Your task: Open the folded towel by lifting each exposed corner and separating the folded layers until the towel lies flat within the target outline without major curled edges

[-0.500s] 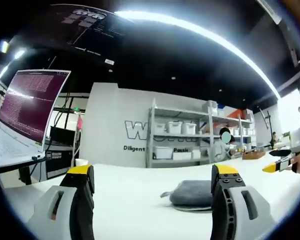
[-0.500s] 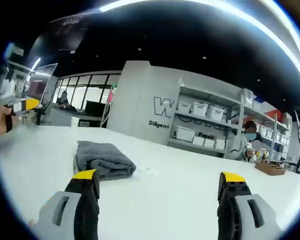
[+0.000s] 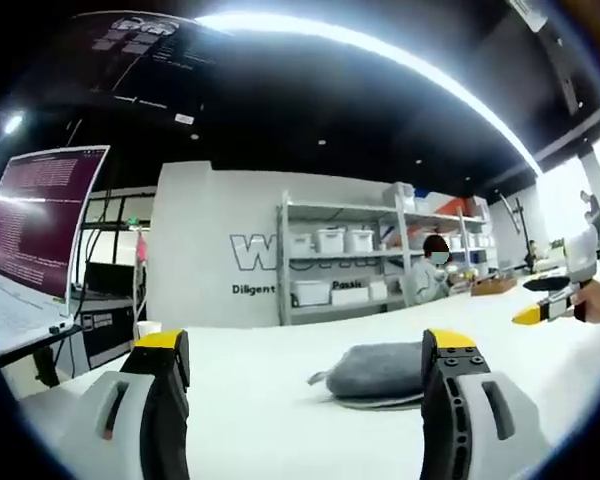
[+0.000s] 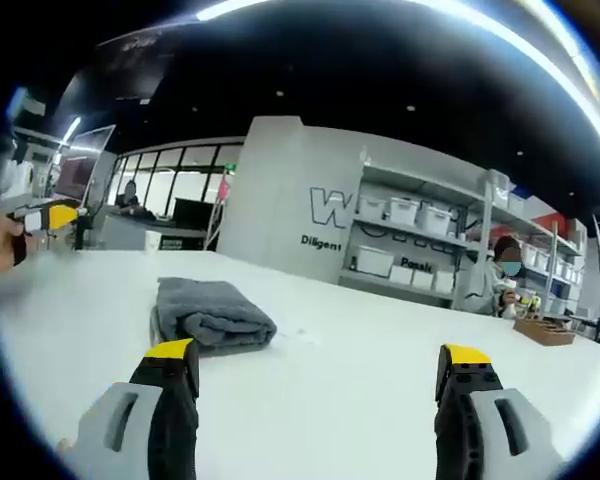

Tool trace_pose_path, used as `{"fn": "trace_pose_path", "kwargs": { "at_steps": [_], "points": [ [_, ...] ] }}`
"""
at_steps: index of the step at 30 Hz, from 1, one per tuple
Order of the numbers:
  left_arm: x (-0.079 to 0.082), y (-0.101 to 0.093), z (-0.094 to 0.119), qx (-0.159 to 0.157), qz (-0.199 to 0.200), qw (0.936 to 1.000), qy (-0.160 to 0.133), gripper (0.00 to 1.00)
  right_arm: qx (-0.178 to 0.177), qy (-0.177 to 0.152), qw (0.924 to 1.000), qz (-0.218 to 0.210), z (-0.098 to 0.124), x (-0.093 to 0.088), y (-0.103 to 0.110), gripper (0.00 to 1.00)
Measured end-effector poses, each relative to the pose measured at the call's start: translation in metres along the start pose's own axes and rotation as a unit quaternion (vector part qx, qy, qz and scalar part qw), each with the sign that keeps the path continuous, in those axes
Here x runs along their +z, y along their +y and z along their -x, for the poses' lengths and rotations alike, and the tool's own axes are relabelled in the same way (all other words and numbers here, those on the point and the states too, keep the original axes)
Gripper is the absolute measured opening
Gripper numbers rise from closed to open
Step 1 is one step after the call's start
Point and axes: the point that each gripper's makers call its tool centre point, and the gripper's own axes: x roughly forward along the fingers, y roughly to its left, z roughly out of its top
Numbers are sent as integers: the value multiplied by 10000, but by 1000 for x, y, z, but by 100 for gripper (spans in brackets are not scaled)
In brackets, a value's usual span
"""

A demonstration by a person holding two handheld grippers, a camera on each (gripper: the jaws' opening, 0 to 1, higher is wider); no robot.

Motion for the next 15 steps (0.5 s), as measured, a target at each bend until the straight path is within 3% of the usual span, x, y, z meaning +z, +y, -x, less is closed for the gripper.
{"fn": "trace_pose_path", "kwargs": {
  "at_steps": [12,15],
  "points": [
    [7,-3,1,145,-649,9978,-54,100,46,36,10000,53,-2,-2,3,99],
    [8,-4,1,122,-634,9979,-93,100,83,72,9999,117,-3,-3,6,99]
  ]
}}
